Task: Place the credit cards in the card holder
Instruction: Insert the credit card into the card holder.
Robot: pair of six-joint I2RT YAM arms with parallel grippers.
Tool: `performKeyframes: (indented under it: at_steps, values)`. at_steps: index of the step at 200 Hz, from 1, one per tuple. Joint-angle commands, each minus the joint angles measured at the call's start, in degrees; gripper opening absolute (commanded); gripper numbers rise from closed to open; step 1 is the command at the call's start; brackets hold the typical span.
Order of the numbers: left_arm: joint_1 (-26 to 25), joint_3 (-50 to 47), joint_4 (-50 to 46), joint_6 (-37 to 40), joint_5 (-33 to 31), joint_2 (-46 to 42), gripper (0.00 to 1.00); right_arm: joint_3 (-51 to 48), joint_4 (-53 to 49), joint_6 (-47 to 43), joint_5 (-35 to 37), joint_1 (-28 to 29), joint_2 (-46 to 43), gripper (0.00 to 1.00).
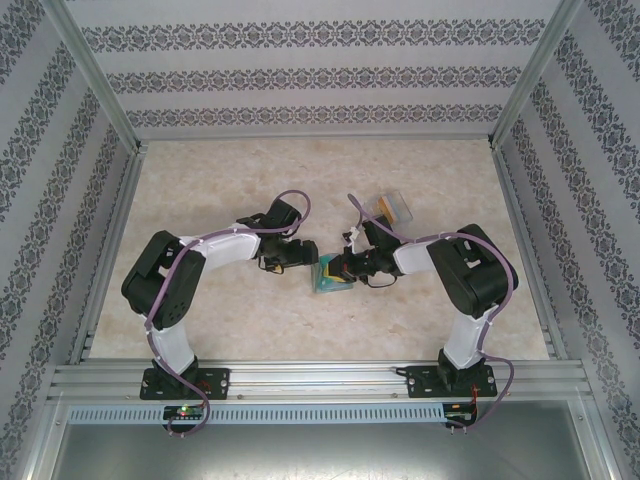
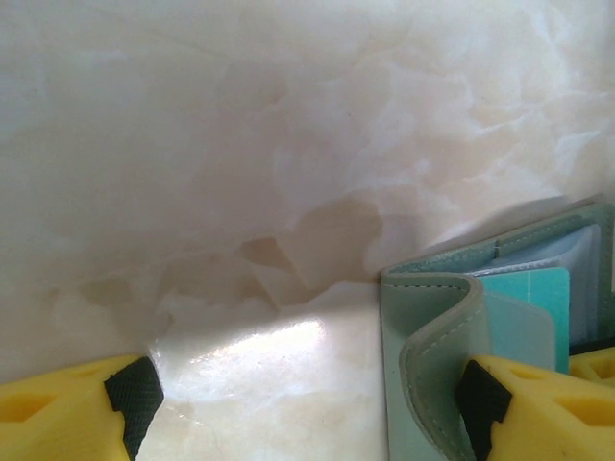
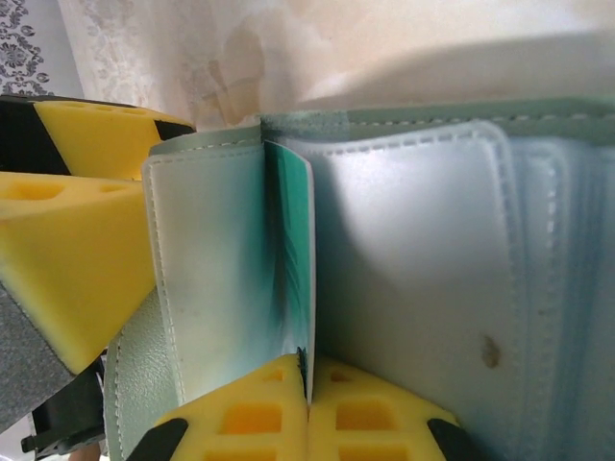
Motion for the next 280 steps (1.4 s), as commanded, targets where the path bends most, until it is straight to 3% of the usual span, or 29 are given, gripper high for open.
performKeyframes:
  at_steps: [1, 77, 119, 163, 197, 225, 280]
  values:
    - [-1.06, -4.13, -6.03, -0.78, -2.32, 3.59, 0.83, 0.17, -2.34, -0.48, 1.94, 2.17, 2.37, 0.02]
    - [1.36, -6.34, -11.0, -1.78, -10.45, -7.11, 0.8, -0.07, -2.7, -0.43, 2.61, 2.41, 1.92, 0.03]
    - [1.57, -8.55, -9.17, -1.33, -7.24, -11.77, 0.79, 0.28, -2.63, -0.34, 3.14, 2.77, 2.0, 0.02]
    - [1.55, -13.9, -3.74, -2.95, -3.99, -17.97, 0.61, 0.99, -2.54, -0.11, 3.18, 3.44, 1.89, 0.03]
    - [1.44, -16.06, 1.09, -1.73, 0.41, -17.7, 0.36, 2.27, -2.48, -0.35, 1.44, 4.24, 2.28, 0.06]
    - [1.41, -17.59, 6.95, -2.7, 4.67, -16.85, 0.33, 2.7, -2.28, -0.04, 1.47, 4.72, 2.02, 0.09]
    - [1.42, -16.43, 5.96, -2.88, 0.91, -9.91, 0.24, 3.54, -1.23, 1.02, 0.93, 5.07, 2.6, 0.27]
